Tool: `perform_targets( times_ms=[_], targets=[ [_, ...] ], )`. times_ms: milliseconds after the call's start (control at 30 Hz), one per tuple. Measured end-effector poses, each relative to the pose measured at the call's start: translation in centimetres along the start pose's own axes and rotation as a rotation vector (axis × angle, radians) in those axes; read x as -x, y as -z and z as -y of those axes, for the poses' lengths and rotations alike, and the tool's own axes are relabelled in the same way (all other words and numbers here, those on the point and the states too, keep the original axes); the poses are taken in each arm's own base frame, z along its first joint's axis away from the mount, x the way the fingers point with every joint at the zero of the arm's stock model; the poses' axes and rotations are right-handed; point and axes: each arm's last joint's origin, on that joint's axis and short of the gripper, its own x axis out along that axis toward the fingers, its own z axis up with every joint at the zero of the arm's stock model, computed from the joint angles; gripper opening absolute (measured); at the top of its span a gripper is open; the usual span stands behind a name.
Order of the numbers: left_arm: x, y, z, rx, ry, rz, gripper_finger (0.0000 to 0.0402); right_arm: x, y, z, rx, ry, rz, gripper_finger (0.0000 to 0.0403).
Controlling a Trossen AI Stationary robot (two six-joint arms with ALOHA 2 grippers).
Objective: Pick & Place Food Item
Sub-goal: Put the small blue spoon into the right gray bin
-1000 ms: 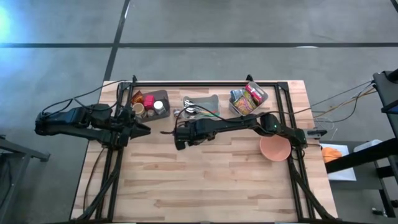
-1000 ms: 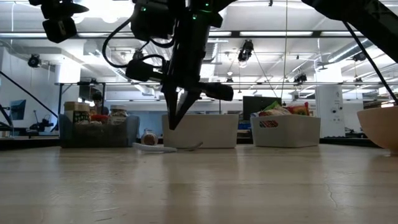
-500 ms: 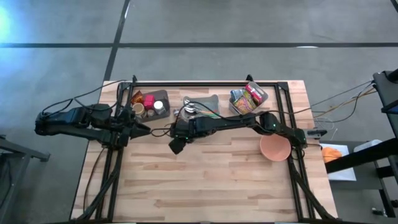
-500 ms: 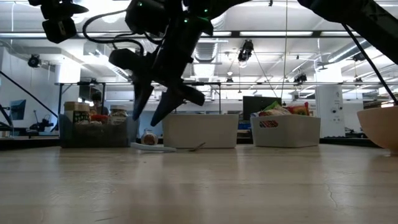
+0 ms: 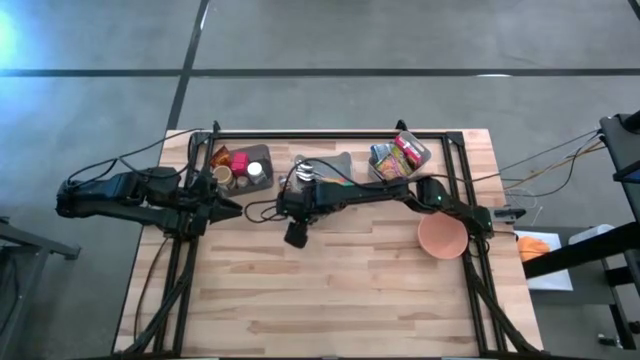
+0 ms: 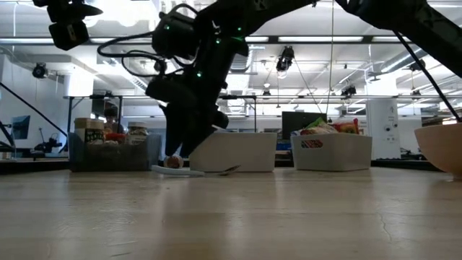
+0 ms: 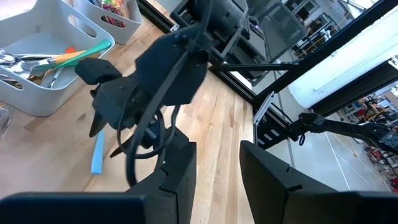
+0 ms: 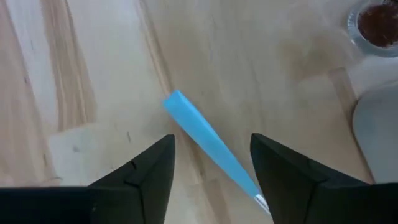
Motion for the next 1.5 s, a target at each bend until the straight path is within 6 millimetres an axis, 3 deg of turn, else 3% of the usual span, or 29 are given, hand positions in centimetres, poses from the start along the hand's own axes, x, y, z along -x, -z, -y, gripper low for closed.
perform_targets(
  times_ms=[267, 533, 1067, 1167, 1333, 1500],
  targets=[
    [0.0, 0.0, 0.0, 0.001, -0.004, -0.004, 0.0125, -0.7, 0.4, 0.9, 0.110, -0.010, -0.034, 0.0168],
    [0.0, 0.1, -0.1, 0.001, -0.007, -0.006, 0.0125, -1.4, 1.4, 1.1, 0.212, -0.033, -0.086, 0.0166],
    [0.0, 0.1, -0.1, 0.001, -0.008, -0.007, 0.0125, -3.2, 3.1, 1.6, 0.228, -0.024, -0.100, 0.0160],
    [0.0, 0.1, -0.1, 0.001, -0.010, -0.010, 0.0125, -3.4, 3.4, 1.6, 0.219, -0.021, -0.109, 0.0127],
    [0.0, 0.1, -0.1, 0.001, -0.009, -0.009, 0.0125, -3.6, 3.6, 1.7, 0.172, -0.013, -0.117, 0.0031],
    [0.0, 0.1, -0.1, 0.001, -0.010, -0.009, 0.0125, -3.4, 3.3, 1.6, 0.147, -0.013, -0.113, 0.0024]
  ],
)
